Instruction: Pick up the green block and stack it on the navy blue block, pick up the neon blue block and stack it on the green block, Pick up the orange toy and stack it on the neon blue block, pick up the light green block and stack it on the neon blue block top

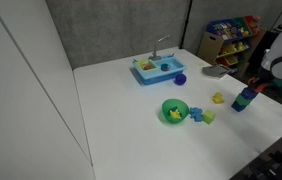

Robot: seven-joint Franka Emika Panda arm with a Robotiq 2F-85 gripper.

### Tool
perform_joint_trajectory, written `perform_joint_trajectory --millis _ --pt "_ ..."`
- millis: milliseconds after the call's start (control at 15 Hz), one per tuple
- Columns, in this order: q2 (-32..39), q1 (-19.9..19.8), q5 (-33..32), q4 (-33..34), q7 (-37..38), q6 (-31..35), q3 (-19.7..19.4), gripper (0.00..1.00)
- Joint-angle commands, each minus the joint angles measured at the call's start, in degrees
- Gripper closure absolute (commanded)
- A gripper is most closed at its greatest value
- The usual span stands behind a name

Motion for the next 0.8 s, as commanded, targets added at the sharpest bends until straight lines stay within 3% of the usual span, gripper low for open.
perform_joint_trajectory --millis 0,400,467,600,733 --pt "0.7 0.8 -2.0 0.9 2.0 0.9 -1.4 0.94" --pt "1.3 0.7 -1.7 0.8 1.7 1.0 -1.2 0.94" --pt "1.3 0.7 -1.6 0.8 1.7 0.9 -1.2 0.64" --pt "1.1 0.8 -1.7 0.7 1.7 1.0 -1.3 0.54" --pt "0.8 1.0 -1.8 0.5 1.7 1.0 -1.4 0.38"
